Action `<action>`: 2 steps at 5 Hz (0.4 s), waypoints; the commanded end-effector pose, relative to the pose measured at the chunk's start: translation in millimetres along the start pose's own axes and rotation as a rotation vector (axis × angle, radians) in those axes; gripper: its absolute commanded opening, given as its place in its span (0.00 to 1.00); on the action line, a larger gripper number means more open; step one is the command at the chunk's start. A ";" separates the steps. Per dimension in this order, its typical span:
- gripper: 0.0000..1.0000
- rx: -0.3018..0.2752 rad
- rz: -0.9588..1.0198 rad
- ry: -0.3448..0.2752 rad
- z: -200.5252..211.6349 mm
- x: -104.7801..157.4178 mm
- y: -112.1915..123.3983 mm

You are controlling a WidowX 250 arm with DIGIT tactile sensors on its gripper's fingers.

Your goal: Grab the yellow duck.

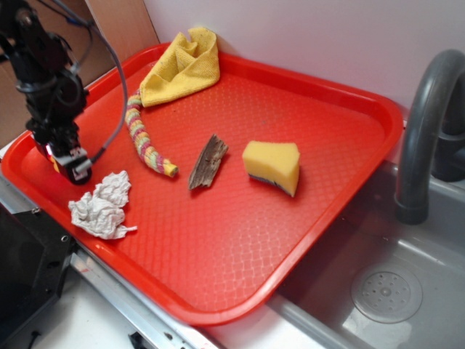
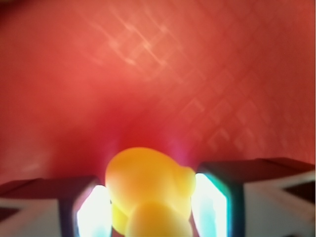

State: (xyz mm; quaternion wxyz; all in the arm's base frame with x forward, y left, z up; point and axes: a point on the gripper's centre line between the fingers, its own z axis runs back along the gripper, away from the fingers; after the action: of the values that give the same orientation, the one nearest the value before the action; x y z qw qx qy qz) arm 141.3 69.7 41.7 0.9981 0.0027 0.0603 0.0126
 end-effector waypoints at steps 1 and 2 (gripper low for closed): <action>0.00 -0.176 0.140 -0.216 109.8 -3.3 -70.3; 0.00 -0.227 0.111 -0.214 161.6 -8.7 -104.5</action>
State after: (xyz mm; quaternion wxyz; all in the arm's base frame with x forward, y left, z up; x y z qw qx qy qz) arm 155.5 -38.3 189.8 0.9913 -0.1048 -0.0272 0.0748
